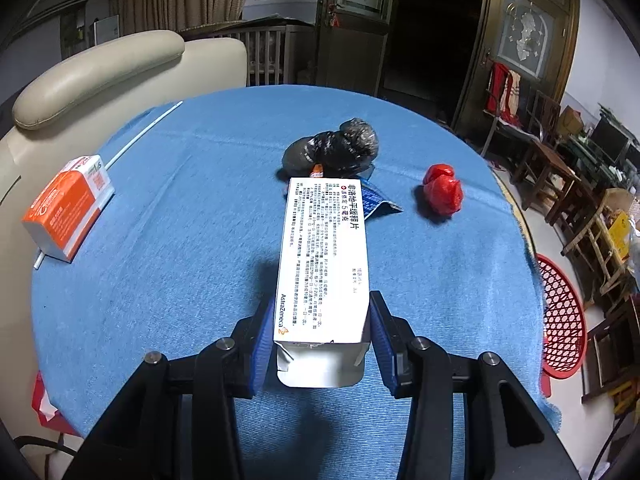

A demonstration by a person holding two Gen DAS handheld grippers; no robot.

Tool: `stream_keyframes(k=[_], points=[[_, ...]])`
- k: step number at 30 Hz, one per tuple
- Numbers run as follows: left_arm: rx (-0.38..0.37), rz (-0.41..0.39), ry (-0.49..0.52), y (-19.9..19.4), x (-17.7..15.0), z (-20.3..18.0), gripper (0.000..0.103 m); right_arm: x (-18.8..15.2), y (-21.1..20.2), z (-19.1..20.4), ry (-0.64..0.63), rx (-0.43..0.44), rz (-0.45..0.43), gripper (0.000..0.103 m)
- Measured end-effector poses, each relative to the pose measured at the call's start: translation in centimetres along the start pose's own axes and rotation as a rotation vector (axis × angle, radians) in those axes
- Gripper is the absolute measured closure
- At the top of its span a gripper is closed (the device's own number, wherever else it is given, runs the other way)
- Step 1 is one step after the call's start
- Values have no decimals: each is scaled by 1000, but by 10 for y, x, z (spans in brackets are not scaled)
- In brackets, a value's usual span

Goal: Collect trash

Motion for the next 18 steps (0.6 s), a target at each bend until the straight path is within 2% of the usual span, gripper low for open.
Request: stream_keyframes(k=[18], points=[[-37, -20, 4, -10, -2, -17, 57, 3, -18, 1, -7, -19, -32, 57]])
Point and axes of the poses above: each gripper's, at about its wrist camera, not at the fingertips, and y roughly the way its jaws point, z to its left, x to its top, the point moved 3 cm from there along y, roughly the way its jaws point, and after that the axes turned 2 degrees about x, right-handed, at the moved point
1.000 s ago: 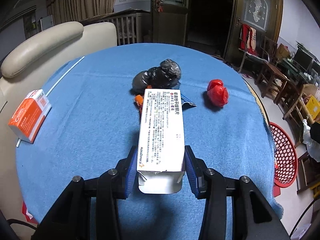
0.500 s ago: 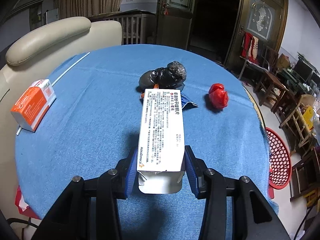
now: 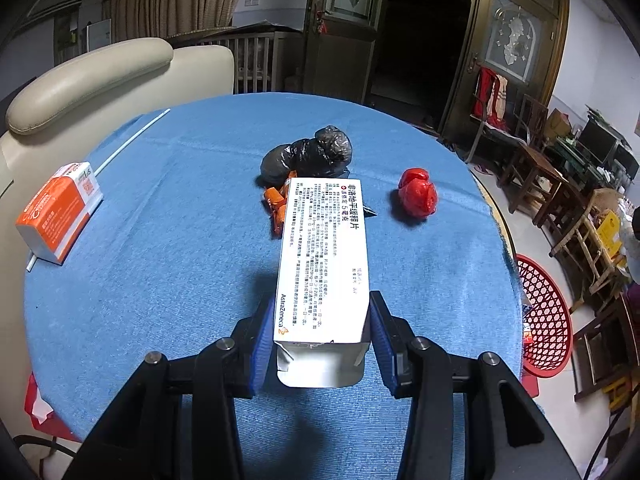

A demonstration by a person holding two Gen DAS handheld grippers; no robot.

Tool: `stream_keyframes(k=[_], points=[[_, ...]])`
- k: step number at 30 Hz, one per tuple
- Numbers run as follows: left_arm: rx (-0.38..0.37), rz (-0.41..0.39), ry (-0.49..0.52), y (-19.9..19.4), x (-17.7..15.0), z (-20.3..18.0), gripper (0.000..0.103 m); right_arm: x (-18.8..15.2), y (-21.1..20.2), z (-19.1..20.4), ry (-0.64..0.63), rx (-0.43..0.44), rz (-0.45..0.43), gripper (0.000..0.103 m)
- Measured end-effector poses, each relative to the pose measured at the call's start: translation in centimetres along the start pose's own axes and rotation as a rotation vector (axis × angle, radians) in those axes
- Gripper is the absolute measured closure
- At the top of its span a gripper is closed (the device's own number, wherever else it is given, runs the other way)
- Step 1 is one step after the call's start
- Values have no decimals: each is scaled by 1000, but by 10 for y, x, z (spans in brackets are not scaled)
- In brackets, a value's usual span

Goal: Collect trash

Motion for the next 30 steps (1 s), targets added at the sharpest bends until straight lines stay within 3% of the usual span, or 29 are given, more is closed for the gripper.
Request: stream_keyframes(k=[30], points=[[53, 18, 36, 5, 2, -22, 57, -3, 15, -40, 94, 48, 6, 57]])
Point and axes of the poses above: each gripper's, at about its wrist camera, not at the fingertips, and y roughly the way its jaws point, z to its left, x to its top, the point moved 3 cm from there along y, roughly the way its jaws point, and after that the axes turned 2 degrees about x, right-handed, at the moved point
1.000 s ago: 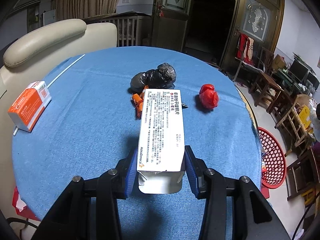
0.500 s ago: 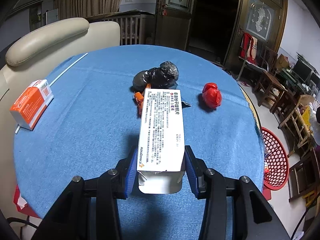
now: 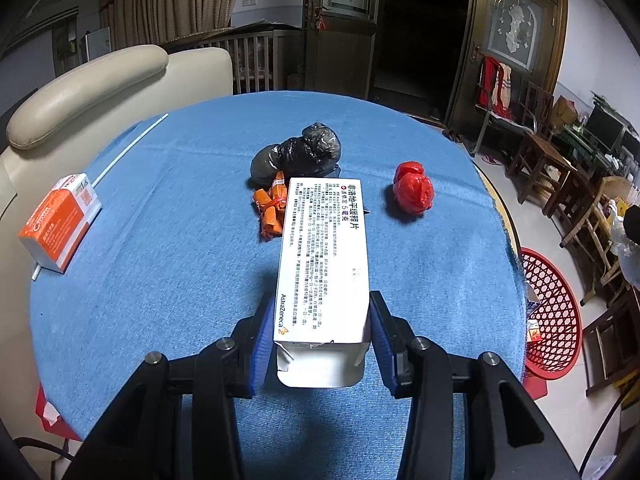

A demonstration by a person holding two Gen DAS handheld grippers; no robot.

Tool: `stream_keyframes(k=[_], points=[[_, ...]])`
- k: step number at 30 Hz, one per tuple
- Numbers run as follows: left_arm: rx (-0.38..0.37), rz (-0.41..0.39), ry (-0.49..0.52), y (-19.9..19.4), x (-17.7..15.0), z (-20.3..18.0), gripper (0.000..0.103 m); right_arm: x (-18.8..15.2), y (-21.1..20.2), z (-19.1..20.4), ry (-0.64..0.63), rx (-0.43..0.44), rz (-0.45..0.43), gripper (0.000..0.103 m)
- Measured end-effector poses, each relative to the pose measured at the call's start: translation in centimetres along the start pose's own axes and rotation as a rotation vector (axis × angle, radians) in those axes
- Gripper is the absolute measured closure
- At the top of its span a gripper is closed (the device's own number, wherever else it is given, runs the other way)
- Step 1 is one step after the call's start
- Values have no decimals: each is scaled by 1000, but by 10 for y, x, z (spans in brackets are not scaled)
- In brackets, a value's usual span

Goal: Collect trash

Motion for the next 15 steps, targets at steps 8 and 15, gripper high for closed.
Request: stream_keyframes(k=[8, 15], points=[[46, 10, 25, 0, 3, -4, 57, -5, 11, -9, 39, 49, 7, 57], [78, 5, 81, -6, 7, -24, 57, -8, 10, -31, 103, 94, -13, 57]])
Point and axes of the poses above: each gripper's, at about its wrist camera, not at the fingertips, and y roughly the way its jaws point, z to its left, x to its top, the point moved 3 cm from there along y, roughly the way its jaws point, and after that the axes turned 2 degrees about x, right-handed, at the moved point
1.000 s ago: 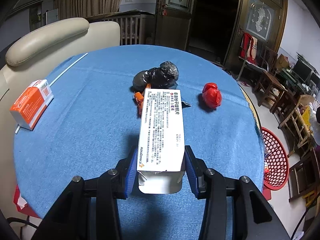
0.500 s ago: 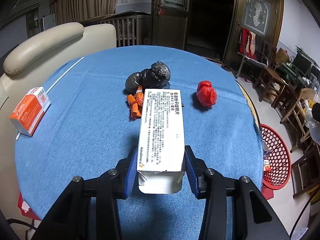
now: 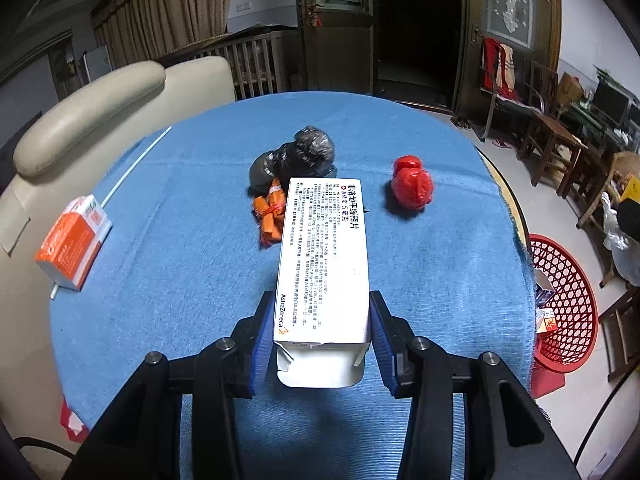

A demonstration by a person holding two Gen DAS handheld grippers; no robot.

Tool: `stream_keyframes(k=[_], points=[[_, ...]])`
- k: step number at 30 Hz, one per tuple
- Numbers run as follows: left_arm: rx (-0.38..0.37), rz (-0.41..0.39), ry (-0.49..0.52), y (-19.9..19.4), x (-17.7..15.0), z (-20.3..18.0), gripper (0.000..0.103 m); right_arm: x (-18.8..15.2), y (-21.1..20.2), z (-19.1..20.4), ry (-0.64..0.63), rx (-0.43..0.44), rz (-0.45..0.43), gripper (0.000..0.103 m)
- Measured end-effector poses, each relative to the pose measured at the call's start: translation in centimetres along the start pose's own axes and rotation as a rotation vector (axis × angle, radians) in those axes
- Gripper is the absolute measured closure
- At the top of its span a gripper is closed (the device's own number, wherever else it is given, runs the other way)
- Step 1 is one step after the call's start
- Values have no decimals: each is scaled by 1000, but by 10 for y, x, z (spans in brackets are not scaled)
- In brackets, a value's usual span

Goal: Collect trash

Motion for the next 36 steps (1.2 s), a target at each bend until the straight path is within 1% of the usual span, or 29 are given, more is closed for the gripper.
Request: stream_keyframes(k=[4, 8, 10, 15, 18, 22, 27, 36], points=[[7, 6, 21, -5, 5, -10, 57, 1, -5, -15, 50, 35, -25, 57], [6, 64, -31, -2, 10, -6, 57, 1, -7, -24, 81, 74, -44, 57], [26, 78, -55, -1, 11, -2, 57, 0, -8, -27, 88, 94, -53, 57], [111, 86, -127, -2, 16, 15, 57, 3, -9, -29, 88, 137, -68, 57], [137, 101, -158, 0, 17, 21, 57, 4, -8, -29, 85, 161, -76, 57], [150, 115, -157, 2, 16, 19, 57, 4, -7, -32, 90, 178, -82, 57], [147, 103, -145, 0, 20, 13, 57, 6, -9, -40, 109, 178, -90, 57], [159, 98, -158, -2, 22, 20, 57, 7, -8, -36, 98, 191, -87, 57]])
Point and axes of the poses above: each gripper's, at about its wrist camera, not at the fingertips, and y roughly the way its jaws point, z to its left, x to its top, the point moved 3 cm from there along y, roughly the way its jaws point, and after that the axes turned 2 degrees about x, right-handed, at the moved point
